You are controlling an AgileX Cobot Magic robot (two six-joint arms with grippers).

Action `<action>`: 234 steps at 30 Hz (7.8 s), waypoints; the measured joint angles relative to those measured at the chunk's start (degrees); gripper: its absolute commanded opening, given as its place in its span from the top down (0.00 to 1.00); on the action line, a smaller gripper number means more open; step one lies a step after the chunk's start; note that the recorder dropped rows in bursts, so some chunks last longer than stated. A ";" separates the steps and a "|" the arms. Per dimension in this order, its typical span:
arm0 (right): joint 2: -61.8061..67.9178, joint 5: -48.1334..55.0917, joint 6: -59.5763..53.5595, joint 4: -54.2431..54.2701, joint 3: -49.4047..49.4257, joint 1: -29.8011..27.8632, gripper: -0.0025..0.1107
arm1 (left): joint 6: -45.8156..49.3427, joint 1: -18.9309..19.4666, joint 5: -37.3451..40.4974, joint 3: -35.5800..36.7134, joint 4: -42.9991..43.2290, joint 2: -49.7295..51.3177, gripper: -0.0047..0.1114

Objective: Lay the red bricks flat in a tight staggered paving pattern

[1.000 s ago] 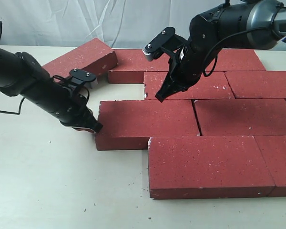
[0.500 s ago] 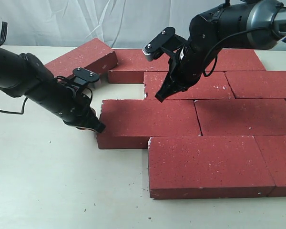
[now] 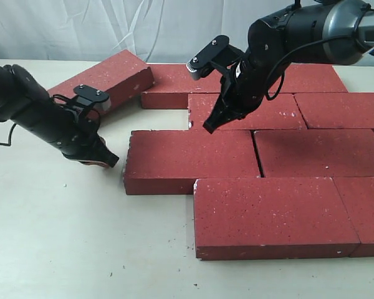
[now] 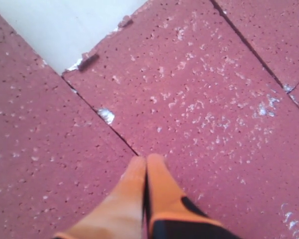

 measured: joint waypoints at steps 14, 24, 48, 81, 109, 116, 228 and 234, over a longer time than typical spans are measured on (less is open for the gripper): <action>0.47 -15.03 -2.74 6.83 -1.80 -0.22 0.99 | -0.54 3.38 -1.46 0.11 0.84 -14.43 0.96; 19.58 -4.37 1.73 10.64 -37.34 -3.76 0.99 | -4.70 9.30 -7.74 2.08 1.18 -14.82 0.96; 44.55 29.51 -29.39 57.13 -73.78 -16.39 0.99 | -5.15 20.60 -16.39 5.03 -8.22 -2.75 0.96; -12.91 10.89 -46.44 51.03 10.41 -8.40 0.99 | -19.84 16.92 4.88 -51.90 8.99 17.57 0.96; -18.10 3.63 -50.21 54.69 14.00 -6.94 0.99 | -27.80 9.45 38.81 -74.28 23.40 30.10 0.96; -18.10 2.87 -50.48 54.69 14.00 -6.94 0.99 | -26.65 9.32 36.97 -74.71 21.04 24.27 0.96; -11.71 -6.40 -56.53 54.28 14.00 7.23 0.99 | -18.43 -4.88 7.12 3.90 12.49 -15.19 0.96; -11.71 -10.11 -56.53 53.60 14.00 7.23 0.99 | -18.34 -6.97 -0.09 3.77 14.27 -11.79 0.96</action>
